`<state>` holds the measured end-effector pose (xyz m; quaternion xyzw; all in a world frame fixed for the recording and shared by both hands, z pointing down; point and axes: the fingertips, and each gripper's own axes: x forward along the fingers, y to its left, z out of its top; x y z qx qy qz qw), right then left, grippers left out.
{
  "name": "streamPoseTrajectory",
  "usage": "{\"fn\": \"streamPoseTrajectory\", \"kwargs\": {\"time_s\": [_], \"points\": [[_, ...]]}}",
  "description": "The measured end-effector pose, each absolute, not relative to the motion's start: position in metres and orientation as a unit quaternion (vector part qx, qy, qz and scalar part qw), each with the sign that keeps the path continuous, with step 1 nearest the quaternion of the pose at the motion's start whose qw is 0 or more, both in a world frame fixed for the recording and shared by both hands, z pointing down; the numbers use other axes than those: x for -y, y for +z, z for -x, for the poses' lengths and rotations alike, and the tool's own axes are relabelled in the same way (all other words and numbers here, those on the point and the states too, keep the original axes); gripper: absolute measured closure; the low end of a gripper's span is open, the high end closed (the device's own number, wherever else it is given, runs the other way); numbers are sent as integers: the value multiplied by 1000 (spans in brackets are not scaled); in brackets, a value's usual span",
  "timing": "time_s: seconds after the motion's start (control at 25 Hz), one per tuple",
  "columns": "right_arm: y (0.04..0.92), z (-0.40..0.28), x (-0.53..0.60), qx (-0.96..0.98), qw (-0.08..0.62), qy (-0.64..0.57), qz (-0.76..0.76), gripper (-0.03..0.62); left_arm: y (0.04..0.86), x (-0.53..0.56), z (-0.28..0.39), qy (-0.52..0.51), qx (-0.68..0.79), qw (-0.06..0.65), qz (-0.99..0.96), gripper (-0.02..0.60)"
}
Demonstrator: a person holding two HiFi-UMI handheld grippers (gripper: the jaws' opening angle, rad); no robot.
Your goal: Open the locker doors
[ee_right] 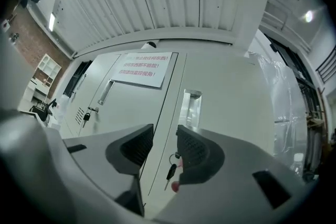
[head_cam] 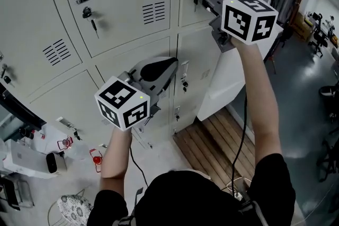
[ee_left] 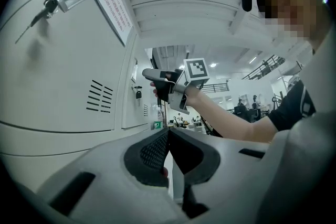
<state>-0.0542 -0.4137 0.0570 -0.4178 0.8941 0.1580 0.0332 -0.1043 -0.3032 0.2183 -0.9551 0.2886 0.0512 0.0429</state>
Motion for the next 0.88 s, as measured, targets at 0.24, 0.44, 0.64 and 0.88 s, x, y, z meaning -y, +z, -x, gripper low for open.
{"fn": "streamPoseTrajectory", "kwargs": {"time_s": [0.24, 0.44, 0.64, 0.88], "points": [[38, 61, 433, -889, 37, 161, 426, 423, 217, 307, 109, 38, -294, 54, 953, 565], [25, 66, 449, -887, 28, 149, 436, 398, 216, 305, 108, 35, -292, 59, 954, 565], [22, 67, 463, -878, 20, 142, 457, 391, 219, 303, 109, 35, -291, 60, 954, 565], [28, 70, 475, -880, 16, 120, 460, 393, 224, 303, 113, 36, -293, 53, 954, 565]]}}
